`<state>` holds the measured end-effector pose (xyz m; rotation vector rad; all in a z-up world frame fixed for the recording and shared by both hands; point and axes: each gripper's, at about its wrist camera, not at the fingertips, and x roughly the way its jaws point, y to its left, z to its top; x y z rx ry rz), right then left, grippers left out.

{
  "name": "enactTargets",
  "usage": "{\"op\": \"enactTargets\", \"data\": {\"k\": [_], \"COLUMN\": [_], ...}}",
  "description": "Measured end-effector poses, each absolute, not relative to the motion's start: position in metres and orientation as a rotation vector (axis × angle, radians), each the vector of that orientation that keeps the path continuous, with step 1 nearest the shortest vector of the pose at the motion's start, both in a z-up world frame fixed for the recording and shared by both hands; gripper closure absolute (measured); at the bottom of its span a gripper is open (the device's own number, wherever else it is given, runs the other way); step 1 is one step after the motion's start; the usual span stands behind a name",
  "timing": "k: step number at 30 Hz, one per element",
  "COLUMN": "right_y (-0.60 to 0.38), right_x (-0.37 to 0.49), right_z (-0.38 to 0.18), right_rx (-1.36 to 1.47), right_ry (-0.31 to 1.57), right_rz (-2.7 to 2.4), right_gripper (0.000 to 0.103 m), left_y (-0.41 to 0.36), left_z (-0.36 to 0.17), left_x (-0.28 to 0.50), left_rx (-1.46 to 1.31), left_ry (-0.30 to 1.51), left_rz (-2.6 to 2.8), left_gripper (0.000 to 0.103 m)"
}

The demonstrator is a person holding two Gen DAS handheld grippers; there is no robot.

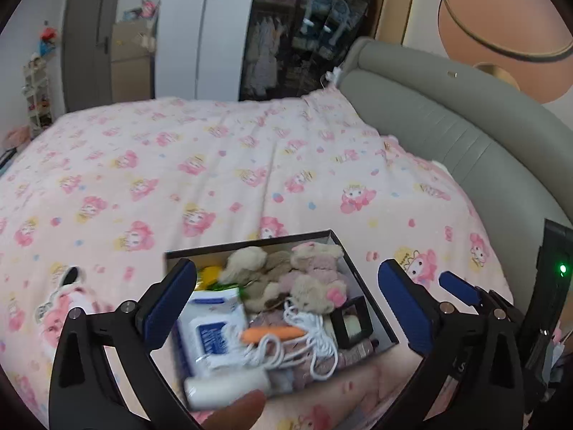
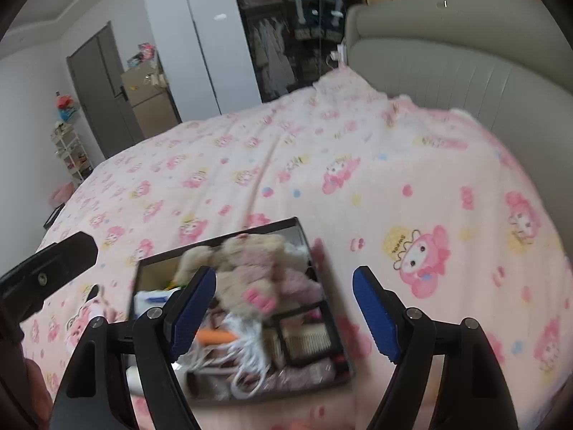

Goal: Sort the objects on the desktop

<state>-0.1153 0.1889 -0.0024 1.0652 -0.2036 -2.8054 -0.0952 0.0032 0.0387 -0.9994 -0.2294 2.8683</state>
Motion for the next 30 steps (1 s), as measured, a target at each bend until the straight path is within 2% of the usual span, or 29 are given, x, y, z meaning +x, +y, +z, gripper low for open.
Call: {"op": "enactTargets", "data": {"k": [4,13,17,30], "right_y": [0.18,0.163,0.163,0.152], "right_x": [-0.071,-0.004,0.012,0.025], "right_z": [0.019,0.038,0.038,0.033], "right_rx": [1.016,0.953,0.939,0.944], "right_ry": [-0.25,-0.177,-0.208,-0.146], "right_rz": [-2.783,-2.876,-2.871,-2.875], "right_gripper": [0.025,0.022,0.022,0.021], "left_y": [-0.011,-0.02,-0.02,-0.021], "left_z": [0.059,0.068,0.057,0.049], "left_x": [-0.048,0.022,0.034,0.051], "left_rx": [-0.91,-0.868,-0.902,-0.934], "left_ry": [-0.182,-0.089,-0.126,-0.089], "left_rz": [2.981,3.088,3.049,3.068], "left_gripper": [0.001,0.001,0.001,0.001]}}
